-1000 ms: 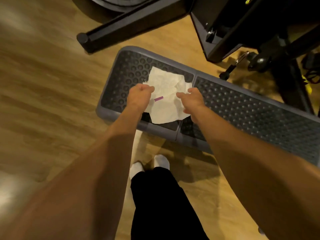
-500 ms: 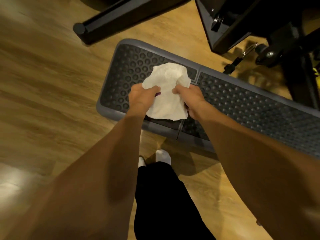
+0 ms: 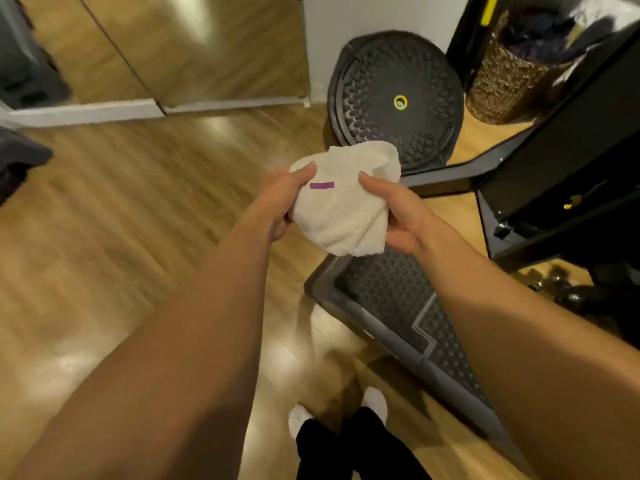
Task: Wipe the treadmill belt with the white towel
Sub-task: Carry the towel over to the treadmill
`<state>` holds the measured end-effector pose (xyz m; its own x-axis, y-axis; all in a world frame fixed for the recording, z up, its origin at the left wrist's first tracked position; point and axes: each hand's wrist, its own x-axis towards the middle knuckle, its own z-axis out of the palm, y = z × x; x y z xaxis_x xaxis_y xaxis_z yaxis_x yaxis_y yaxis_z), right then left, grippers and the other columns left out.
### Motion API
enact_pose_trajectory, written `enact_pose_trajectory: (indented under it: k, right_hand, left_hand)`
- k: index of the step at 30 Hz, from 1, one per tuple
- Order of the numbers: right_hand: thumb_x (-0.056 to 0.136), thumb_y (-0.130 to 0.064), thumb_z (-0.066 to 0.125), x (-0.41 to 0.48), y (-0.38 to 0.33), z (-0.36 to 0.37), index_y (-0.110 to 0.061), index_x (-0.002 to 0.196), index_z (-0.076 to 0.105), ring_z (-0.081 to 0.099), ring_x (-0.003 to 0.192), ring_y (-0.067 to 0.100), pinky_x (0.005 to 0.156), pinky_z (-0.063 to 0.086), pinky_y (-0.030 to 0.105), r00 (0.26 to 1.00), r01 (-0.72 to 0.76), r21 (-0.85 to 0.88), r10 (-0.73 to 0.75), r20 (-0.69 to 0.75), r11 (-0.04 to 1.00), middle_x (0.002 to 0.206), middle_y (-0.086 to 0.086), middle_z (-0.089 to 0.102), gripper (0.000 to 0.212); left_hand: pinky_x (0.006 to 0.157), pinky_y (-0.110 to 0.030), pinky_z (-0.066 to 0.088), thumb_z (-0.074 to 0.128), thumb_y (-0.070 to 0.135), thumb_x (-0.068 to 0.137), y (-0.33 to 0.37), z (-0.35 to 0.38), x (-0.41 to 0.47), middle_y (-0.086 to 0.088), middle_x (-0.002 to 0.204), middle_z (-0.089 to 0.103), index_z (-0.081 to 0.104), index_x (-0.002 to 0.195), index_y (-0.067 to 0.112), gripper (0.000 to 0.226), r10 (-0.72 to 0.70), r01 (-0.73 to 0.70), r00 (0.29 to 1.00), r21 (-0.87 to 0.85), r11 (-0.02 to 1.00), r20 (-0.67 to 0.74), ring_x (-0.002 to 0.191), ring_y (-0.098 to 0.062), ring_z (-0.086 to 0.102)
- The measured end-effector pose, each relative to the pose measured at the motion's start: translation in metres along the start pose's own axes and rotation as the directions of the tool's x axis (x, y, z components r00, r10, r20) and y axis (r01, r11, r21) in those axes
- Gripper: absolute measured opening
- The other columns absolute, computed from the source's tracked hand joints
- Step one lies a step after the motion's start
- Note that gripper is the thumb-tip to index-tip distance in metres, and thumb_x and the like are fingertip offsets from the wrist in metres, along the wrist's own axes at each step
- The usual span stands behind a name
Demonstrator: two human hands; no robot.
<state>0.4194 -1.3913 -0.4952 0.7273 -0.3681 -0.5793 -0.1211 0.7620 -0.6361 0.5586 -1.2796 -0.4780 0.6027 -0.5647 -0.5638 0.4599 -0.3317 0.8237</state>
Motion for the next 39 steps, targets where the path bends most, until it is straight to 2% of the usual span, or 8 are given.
enact_pose_trajectory:
  k: [3, 7, 11, 14, 18, 26, 29, 39]
  right_hand:
    - [0.083, -0.024, 0.069, -0.022, -0.017, 0.096, -0.005, 0.132, 0.051, 0.06, 0.114, 0.035, 0.1, 0.046, 0.048, 0.997, 0.016, -0.051, -0.012, 0.08, 0.999, 0.125, 0.019, 0.061, 0.055]
    - [0.088, -0.024, 0.067, -0.059, -0.031, 0.226, -0.006, 0.112, 0.06, 0.067, 0.099, 0.031, 0.086, 0.055, 0.045, 0.992, 0.087, -0.175, -0.069, 0.11, 0.981, 0.106, 0.016, 0.07, 0.031]
    - [0.092, -0.023, 0.061, -0.073, -0.029, 0.339, -0.005, 0.109, 0.061, 0.067, 0.101, 0.029, 0.091, 0.053, 0.044, 0.959, 0.155, -0.269, -0.08, 0.27, 0.951, 0.107, 0.017, 0.07, 0.025]
    - [0.092, -0.022, 0.06, -0.065, -0.023, 0.416, -0.005, 0.115, 0.061, 0.068, 0.099, 0.028, 0.084, 0.056, 0.042, 0.93, 0.164, -0.305, -0.044, 0.365, 0.938, 0.109, 0.016, 0.07, 0.028]
    - [0.089, -0.021, 0.064, -0.038, -0.004, 0.512, -0.007, 0.12, 0.06, 0.068, 0.097, 0.03, 0.079, 0.057, 0.044, 0.876, 0.154, -0.358, 0.041, 0.481, 0.921, 0.109, 0.015, 0.07, 0.033]
    - [0.094, -0.017, 0.057, -0.01, 0.067, 0.688, -0.008, 0.105, 0.064, 0.071, 0.085, 0.025, 0.076, 0.058, 0.04, 0.665, 0.097, -0.484, 0.306, 0.682, 0.87, 0.096, 0.012, 0.074, 0.016]
    - [0.093, -0.018, 0.059, -0.006, 0.114, 0.747, -0.011, 0.109, 0.063, 0.069, 0.096, 0.03, 0.085, 0.055, 0.047, 0.574, 0.087, -0.552, 0.411, 0.708, 0.829, 0.106, 0.014, 0.072, 0.018]
    - [0.094, -0.015, 0.057, -0.015, 0.277, 0.93, -0.014, 0.106, 0.063, 0.068, 0.098, 0.033, 0.088, 0.052, 0.052, 0.352, 0.095, -0.654, 0.589, 0.728, 0.751, 0.106, 0.015, 0.071, 0.014]
  left_hand:
    - [0.076, -0.034, 0.058, 0.071, 0.035, 0.083, 0.058, -0.057, -0.056, -0.002, 0.101, 0.073, 0.067, 0.115, 0.013, 0.038, 0.187, -0.187, 0.97, 0.011, 0.982, -0.154, 0.095, -0.019, 0.069]
    - [0.084, -0.037, 0.057, 0.087, 0.028, 0.063, 0.123, -0.147, -0.134, -0.003, 0.104, 0.074, 0.07, 0.11, 0.015, 0.052, 0.333, -0.338, 0.924, 0.003, 0.941, -0.186, 0.097, -0.019, 0.071]
    - [0.085, -0.04, 0.057, 0.083, 0.008, 0.069, 0.171, -0.241, -0.19, -0.007, 0.105, 0.074, 0.068, 0.114, 0.01, 0.048, 0.372, -0.394, 0.891, -0.034, 0.919, -0.26, 0.097, -0.022, 0.071]
    - [0.072, -0.031, 0.059, 0.073, 0.002, 0.078, 0.197, -0.304, -0.217, -0.007, 0.105, 0.073, 0.066, 0.118, 0.008, 0.041, 0.395, -0.44, 0.85, -0.057, 0.896, -0.349, 0.09, -0.02, 0.072]
    - [0.06, -0.025, 0.057, 0.065, -0.005, 0.081, 0.218, -0.376, -0.24, -0.009, 0.096, 0.072, 0.064, 0.116, 0.003, 0.036, 0.395, -0.495, 0.765, -0.07, 0.866, -0.509, 0.078, -0.018, 0.07]
    - [0.069, -0.04, 0.06, 0.082, 0.006, 0.068, 0.224, -0.519, -0.293, -0.003, 0.1, 0.074, 0.068, 0.107, 0.017, 0.043, 0.341, -0.482, 0.512, 0.065, 0.874, -0.789, 0.092, -0.024, 0.071]
    - [0.076, -0.045, 0.06, 0.077, 0.0, 0.071, 0.21, -0.575, -0.315, -0.006, 0.099, 0.074, 0.067, 0.108, 0.012, 0.041, 0.278, -0.501, 0.406, 0.043, 0.864, -0.871, 0.088, -0.025, 0.073]
    - [0.088, -0.047, 0.055, 0.058, -0.026, 0.07, 0.163, -0.771, -0.391, -0.012, 0.116, 0.067, 0.061, 0.121, 0.01, 0.062, 0.122, -0.527, 0.308, -0.063, 0.847, -0.943, 0.106, -0.031, 0.063]
